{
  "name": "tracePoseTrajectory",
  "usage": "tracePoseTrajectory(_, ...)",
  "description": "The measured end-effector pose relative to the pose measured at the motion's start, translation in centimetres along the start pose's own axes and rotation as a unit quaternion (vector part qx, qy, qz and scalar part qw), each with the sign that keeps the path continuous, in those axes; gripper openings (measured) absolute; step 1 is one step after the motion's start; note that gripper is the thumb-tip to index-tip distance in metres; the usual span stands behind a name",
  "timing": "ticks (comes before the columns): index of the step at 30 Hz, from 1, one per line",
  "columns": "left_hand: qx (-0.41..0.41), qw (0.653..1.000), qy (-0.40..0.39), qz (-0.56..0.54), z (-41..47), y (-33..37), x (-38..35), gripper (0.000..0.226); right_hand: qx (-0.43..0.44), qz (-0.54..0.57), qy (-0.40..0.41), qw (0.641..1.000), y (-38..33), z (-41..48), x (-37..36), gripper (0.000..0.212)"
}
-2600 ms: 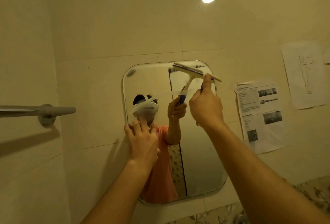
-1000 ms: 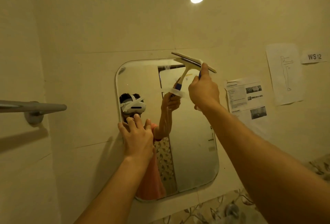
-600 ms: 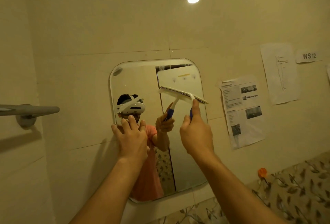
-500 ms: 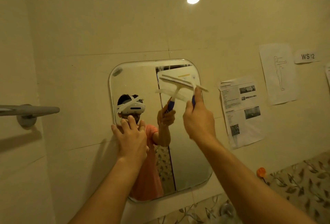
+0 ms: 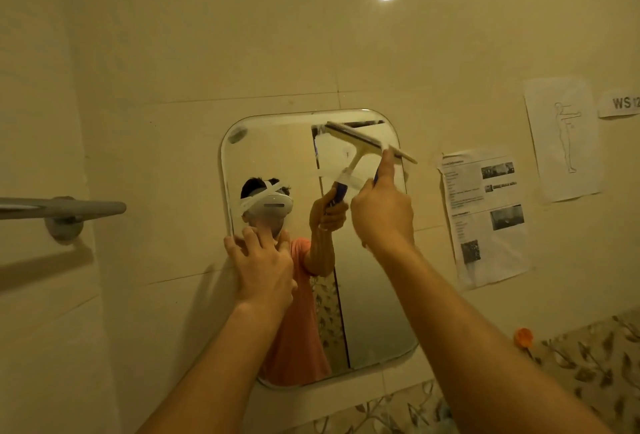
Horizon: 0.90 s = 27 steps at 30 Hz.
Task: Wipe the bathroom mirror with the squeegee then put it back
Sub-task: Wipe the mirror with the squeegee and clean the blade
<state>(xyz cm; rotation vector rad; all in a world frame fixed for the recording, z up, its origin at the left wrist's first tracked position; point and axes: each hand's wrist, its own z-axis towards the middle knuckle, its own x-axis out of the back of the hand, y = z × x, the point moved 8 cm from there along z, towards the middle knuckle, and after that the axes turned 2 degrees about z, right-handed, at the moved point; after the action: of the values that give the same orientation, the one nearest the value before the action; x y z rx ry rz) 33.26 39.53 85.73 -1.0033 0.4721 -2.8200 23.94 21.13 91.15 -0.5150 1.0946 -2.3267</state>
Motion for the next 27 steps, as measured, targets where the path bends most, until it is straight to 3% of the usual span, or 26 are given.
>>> tracePoseTrajectory(7,-0.008,1.000,0.005,0.011,-0.2,0.1,0.2,0.094,0.033,-0.036,-0.056,0.997,3.2,-6.9,-2.4,0.066)
tracePoseTrajectory(14,-0.004,1.000,-0.003,-0.003,-0.1,0.1,0.2,0.092,0.074,0.006,-0.020,0.997,-1.3,-1.6,0.5,0.063)
tracePoseTrajectory(19,0.000,1.000,-0.015,-0.017,0.1,0.0,0.1,0.094,0.107,-0.052,-0.007,0.993,-5.0,1.9,-0.6,0.068)
tracePoseTrajectory(27,-0.003,1.000,-0.011,-0.009,0.3,0.0,-0.4,0.097,0.111,-0.075,-0.033,0.990,-2.3,-2.2,-1.9,0.070)
